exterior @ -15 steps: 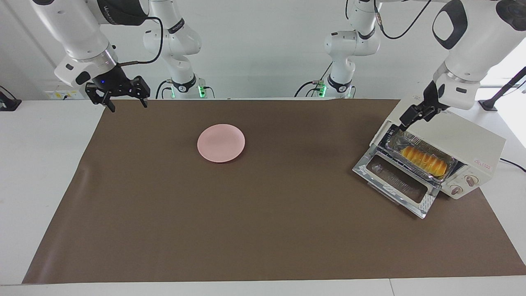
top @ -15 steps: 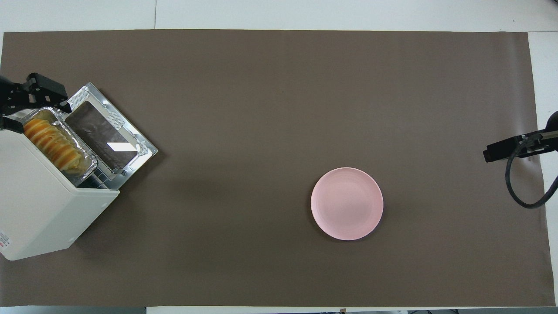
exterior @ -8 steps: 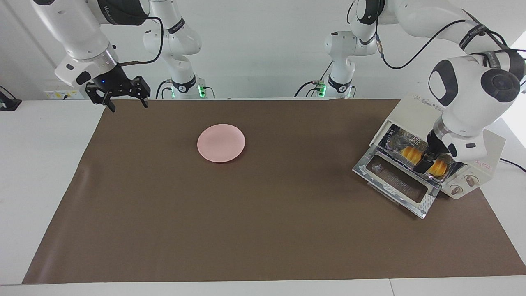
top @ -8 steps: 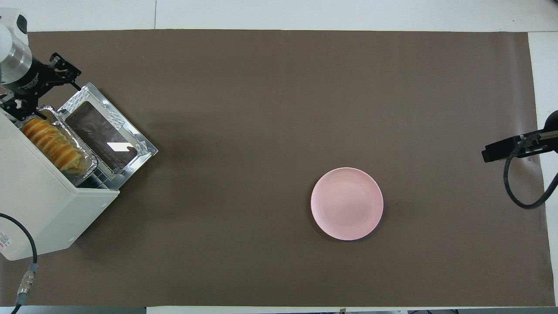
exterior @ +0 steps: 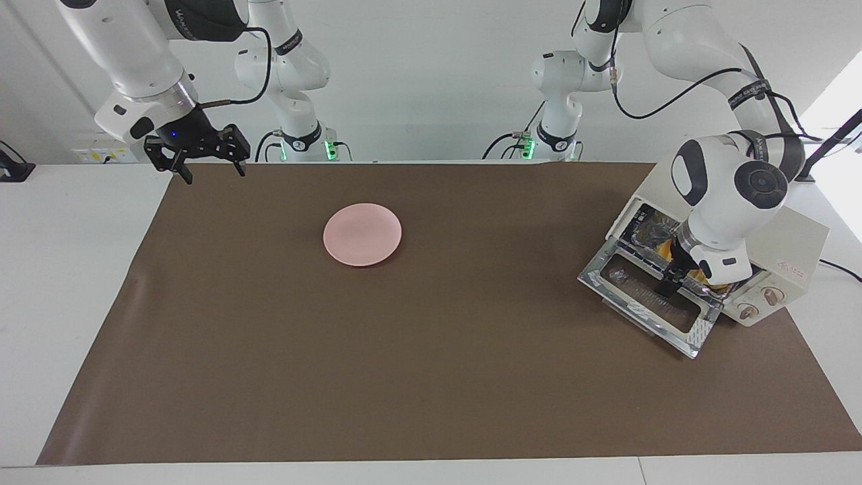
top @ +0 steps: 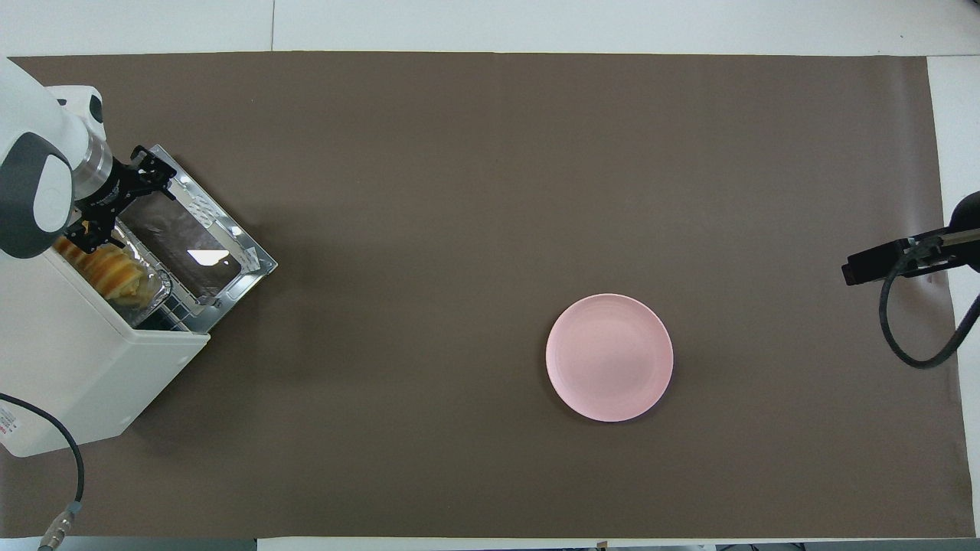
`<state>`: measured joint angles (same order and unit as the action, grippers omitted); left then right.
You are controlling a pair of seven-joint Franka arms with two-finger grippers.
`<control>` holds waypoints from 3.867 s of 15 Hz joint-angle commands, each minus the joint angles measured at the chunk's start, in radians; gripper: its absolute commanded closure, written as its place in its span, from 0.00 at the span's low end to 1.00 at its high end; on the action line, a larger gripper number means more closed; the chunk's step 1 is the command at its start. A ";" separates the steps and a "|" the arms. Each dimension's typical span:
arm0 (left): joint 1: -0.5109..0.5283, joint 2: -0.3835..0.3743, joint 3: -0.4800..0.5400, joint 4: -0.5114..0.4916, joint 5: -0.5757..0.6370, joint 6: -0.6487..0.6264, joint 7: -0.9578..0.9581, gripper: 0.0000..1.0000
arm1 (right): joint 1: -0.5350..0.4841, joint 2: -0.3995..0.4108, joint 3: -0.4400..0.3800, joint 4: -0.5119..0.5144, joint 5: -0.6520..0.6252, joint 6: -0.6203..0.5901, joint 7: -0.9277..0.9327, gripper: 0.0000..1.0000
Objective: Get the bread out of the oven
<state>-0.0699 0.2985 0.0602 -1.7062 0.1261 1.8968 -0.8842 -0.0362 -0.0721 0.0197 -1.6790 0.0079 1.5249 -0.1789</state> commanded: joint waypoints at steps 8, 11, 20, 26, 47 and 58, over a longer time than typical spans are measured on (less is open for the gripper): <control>0.022 -0.101 0.001 -0.251 0.024 0.202 -0.013 0.62 | -0.022 0.000 0.005 0.001 0.010 -0.028 -0.004 0.00; 0.024 -0.092 0.001 -0.213 0.071 0.167 0.019 1.00 | -0.019 -0.002 0.006 0.001 0.010 -0.026 -0.001 0.00; -0.293 0.057 -0.010 0.172 0.026 0.025 0.042 1.00 | -0.016 -0.002 0.003 -0.001 0.015 -0.020 -0.007 0.00; -0.523 0.054 -0.030 0.117 -0.098 0.084 0.326 1.00 | -0.018 -0.002 0.002 -0.001 0.014 -0.020 -0.008 0.00; -0.357 -0.142 -0.013 0.079 -0.131 -0.091 0.318 0.00 | -0.005 0.000 0.153 -0.070 0.015 0.098 0.258 0.00; -0.082 -0.329 -0.013 -0.022 -0.132 -0.306 0.623 0.00 | 0.226 0.371 0.333 0.005 -0.058 0.443 0.902 0.00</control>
<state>-0.1508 0.0227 0.0561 -1.6394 0.0116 1.5843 -0.2888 0.1549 0.2069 0.3494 -1.7348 -0.0098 1.9546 0.6327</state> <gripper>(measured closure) 0.000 0.000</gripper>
